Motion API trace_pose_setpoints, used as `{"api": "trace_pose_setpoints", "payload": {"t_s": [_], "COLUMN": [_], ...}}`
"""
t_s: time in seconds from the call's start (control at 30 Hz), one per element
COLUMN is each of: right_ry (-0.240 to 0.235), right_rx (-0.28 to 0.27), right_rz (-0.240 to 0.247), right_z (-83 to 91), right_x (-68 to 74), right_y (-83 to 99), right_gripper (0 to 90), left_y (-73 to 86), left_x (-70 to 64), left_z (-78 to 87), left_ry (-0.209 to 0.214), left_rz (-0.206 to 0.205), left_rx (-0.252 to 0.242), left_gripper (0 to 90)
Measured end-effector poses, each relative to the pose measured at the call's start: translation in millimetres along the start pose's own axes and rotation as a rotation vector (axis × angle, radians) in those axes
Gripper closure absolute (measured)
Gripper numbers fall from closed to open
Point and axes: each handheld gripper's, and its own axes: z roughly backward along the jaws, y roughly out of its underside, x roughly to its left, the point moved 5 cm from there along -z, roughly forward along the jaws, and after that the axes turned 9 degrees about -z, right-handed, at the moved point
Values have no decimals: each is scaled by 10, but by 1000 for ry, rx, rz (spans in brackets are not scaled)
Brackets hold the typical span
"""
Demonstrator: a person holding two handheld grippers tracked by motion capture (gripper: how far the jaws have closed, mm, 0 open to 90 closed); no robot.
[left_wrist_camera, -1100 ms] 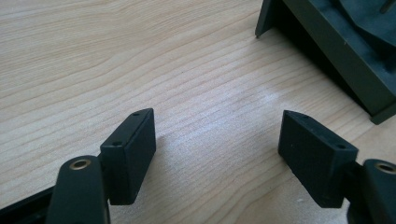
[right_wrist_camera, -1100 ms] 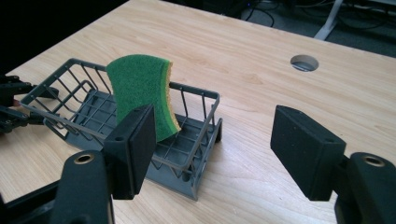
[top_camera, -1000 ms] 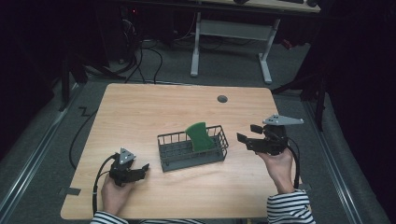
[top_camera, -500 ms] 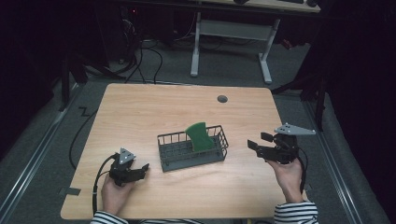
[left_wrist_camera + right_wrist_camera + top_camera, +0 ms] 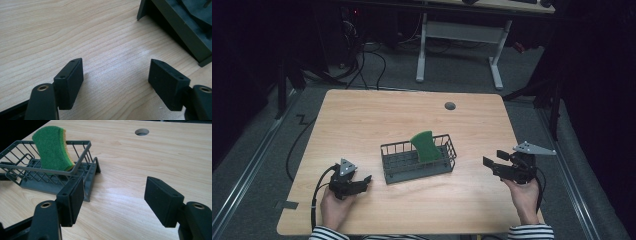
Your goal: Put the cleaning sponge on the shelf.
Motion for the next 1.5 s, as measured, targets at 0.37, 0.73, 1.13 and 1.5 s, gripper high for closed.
{"api": "trace_pose_setpoints", "payload": {"t_s": [0.37, 0.73, 1.13, 1.5], "right_ry": [6, 18, 30, 57], "right_rx": [-17, -15, -6, 4], "right_rz": [-40, -80, -119, -140], "right_z": [26, -30, -144, -252], "right_x": [-135, -220, -301, -371], "right_y": [176, 351, 540, 706], "right_gripper": [325, 326, 336, 336], "left_y": [1, 0, 1, 0], "left_x": [0, -1, -1, -2], "left_z": [1, 0, 1, 0], "left_ry": [0, -1, -1, -1], "left_rz": [-1, -1, -2, -1], "left_rx": [1, 1, 2, 1], "left_gripper": [287, 286, 285, 284]}}
